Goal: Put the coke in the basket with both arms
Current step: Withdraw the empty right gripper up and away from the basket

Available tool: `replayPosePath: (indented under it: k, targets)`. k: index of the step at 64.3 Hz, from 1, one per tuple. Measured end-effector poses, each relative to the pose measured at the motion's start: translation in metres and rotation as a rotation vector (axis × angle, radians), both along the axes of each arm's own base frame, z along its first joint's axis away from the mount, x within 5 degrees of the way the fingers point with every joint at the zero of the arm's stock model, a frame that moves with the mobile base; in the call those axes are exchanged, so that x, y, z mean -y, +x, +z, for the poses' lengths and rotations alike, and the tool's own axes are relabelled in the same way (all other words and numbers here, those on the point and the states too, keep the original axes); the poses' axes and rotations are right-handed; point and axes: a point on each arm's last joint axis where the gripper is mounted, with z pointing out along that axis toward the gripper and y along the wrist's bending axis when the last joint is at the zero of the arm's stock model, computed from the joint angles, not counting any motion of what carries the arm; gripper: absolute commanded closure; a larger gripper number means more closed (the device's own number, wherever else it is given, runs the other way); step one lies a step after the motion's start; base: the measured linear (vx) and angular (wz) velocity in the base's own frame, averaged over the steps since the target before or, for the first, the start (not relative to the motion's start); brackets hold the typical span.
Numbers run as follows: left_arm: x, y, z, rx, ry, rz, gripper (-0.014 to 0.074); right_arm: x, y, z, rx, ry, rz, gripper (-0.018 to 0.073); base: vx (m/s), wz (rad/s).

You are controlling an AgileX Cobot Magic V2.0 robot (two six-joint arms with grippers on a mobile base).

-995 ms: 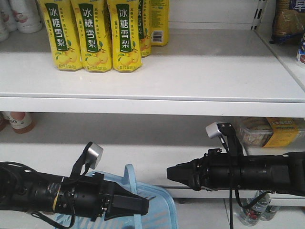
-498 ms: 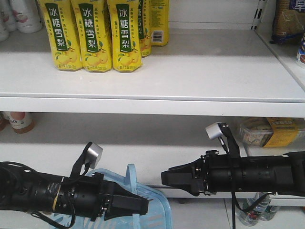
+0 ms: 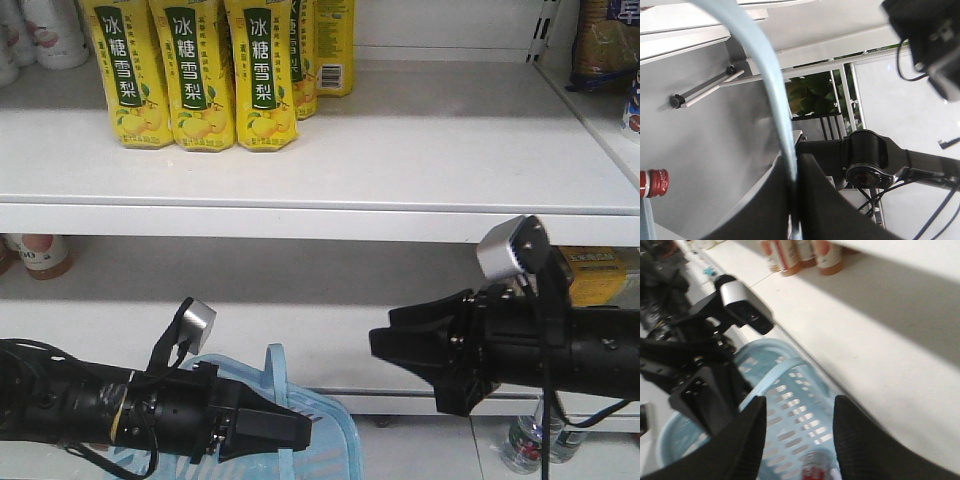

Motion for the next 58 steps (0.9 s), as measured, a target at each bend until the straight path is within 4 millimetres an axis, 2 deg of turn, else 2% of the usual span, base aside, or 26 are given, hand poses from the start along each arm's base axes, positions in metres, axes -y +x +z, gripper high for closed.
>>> replayPosePath:
  k: [13, 21, 58]
  targets:
    - [0.000, 0.000, 0.000, 0.000, 0.000, 0.000, 0.0603, 0.028, -0.016, 0.036, 0.200, -0.121, -0.290, 0.0246, 0.00, 0.00]
    - [0.000, 0.000, 0.000, 0.000, 0.000, 0.000, 0.0603, 0.042, -0.026, 0.052, 0.310, -0.178, -0.409, 0.0246, 0.00, 0.00]
    - [0.000, 0.000, 0.000, 0.000, 0.001, 0.000, 0.0603, 0.065, -0.040, 0.075, 0.484, -0.226, -0.635, 0.0246, 0.00, 0.00]
